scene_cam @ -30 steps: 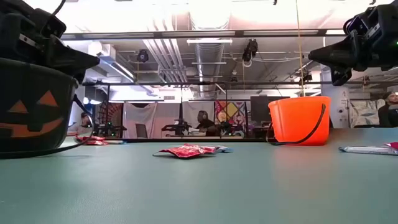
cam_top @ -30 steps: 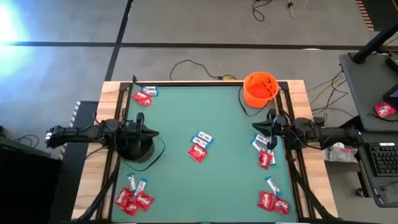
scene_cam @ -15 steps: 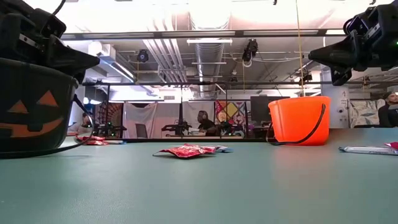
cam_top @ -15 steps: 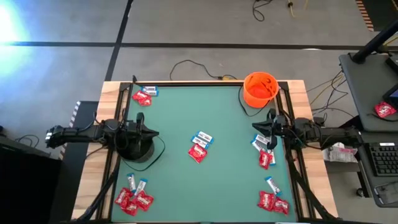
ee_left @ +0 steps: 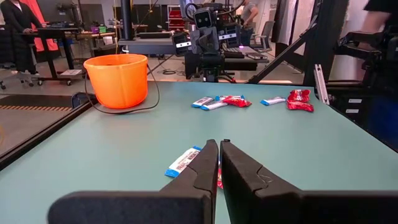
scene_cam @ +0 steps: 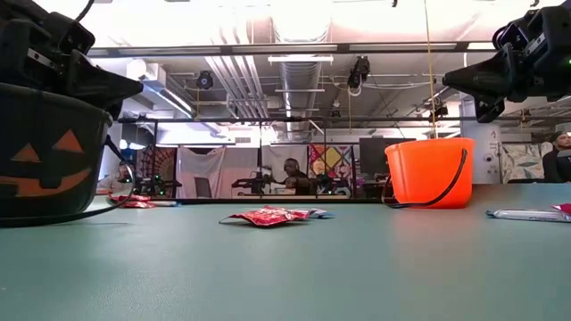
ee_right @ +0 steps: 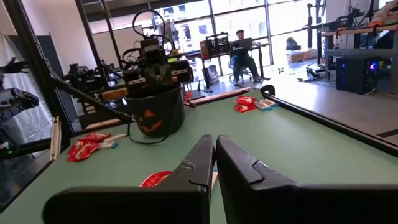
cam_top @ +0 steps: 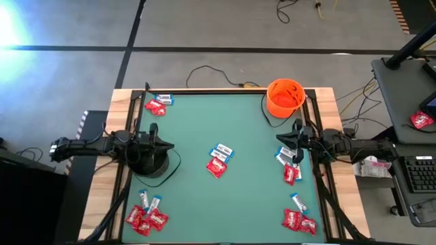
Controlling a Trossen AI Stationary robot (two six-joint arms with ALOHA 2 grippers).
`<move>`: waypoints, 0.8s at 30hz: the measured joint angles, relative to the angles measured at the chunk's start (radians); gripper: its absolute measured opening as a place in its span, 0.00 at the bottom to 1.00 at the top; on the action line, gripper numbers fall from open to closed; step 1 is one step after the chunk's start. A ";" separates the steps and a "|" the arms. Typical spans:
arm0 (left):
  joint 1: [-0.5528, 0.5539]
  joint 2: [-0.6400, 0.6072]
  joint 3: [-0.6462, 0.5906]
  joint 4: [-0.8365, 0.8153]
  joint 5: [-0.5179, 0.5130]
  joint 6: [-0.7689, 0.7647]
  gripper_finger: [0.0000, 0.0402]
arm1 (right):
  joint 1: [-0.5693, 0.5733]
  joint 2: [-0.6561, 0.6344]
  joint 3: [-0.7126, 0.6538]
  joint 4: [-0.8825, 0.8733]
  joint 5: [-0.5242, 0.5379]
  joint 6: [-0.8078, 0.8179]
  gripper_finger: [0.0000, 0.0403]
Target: Sort candy by brand, put in halloween buckets
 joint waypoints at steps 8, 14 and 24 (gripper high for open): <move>0.000 0.000 0.000 0.000 0.000 0.000 0.00 | 0.000 0.000 0.000 0.000 0.000 0.000 0.03; 0.000 0.000 0.000 0.000 0.000 0.000 0.00 | 0.000 0.000 0.000 0.000 0.000 0.000 0.03; 0.000 0.000 0.000 0.000 0.000 0.000 0.00 | 0.000 0.000 0.000 0.000 0.000 0.000 0.03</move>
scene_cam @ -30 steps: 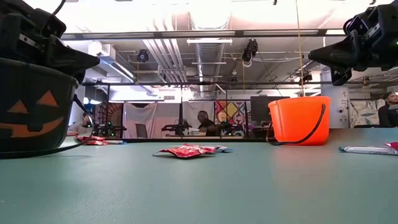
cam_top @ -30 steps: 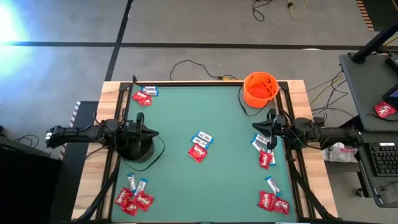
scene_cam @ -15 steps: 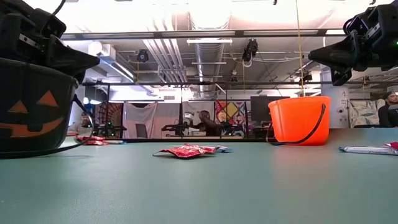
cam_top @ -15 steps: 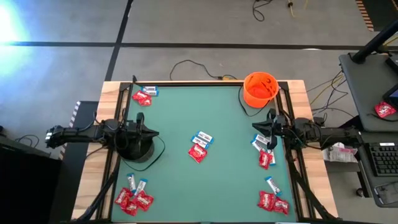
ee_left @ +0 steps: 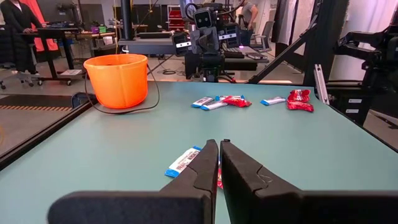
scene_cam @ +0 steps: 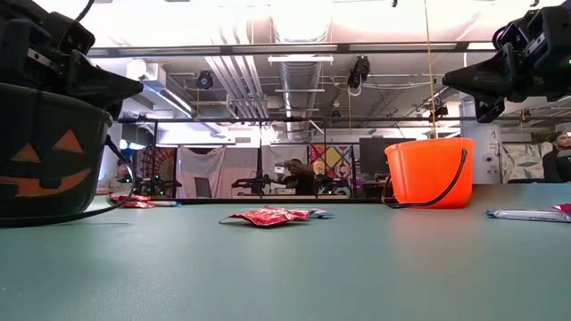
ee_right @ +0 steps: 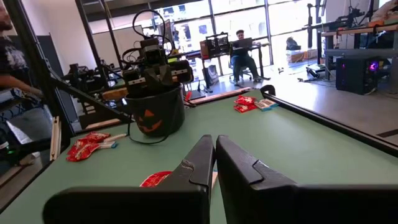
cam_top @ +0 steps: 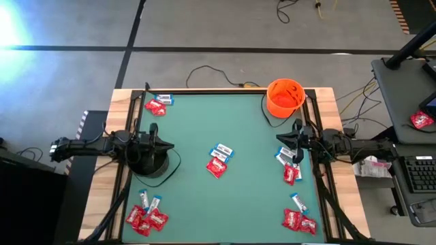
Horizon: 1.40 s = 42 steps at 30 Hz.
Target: Sort candy by brand, put in halloween buckets
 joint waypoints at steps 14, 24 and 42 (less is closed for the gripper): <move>0.000 0.000 0.000 0.459 -0.015 -0.561 0.00 | 0.000 0.000 0.000 0.000 0.000 0.000 0.03; 0.000 0.044 0.137 0.309 -0.254 -0.781 0.00 | 0.000 0.000 0.000 0.000 0.000 0.000 0.03; 0.416 0.709 0.677 -0.634 -0.483 -1.271 0.14 | 0.000 0.000 0.000 0.000 0.000 0.000 0.03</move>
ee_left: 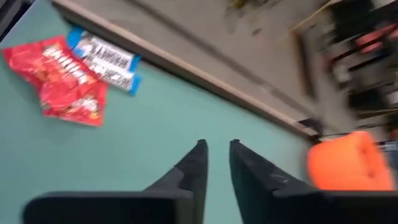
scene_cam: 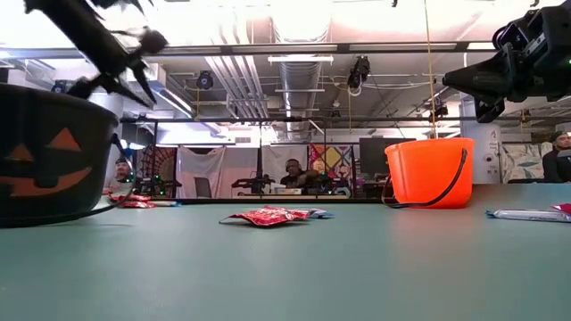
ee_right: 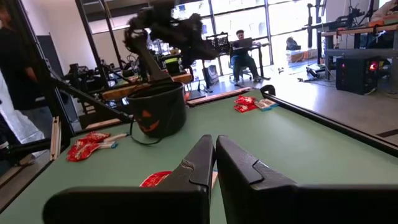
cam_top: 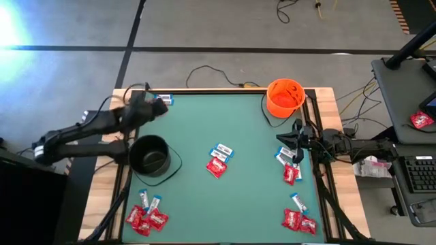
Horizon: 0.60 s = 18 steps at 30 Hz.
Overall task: Sort candy by brand, put in halloween buckets
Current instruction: Put the red candy into the black bucket
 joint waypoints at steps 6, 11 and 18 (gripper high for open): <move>0.279 0.235 0.081 -0.025 0.322 0.107 0.38 | 0.000 0.000 0.000 0.000 0.000 0.000 0.03; 0.329 0.414 0.175 -0.097 0.266 0.183 0.50 | 0.000 0.000 0.000 0.000 0.000 0.000 0.03; 0.398 0.619 0.273 -0.185 0.165 0.175 0.52 | 0.000 0.000 0.000 0.000 0.000 0.000 0.03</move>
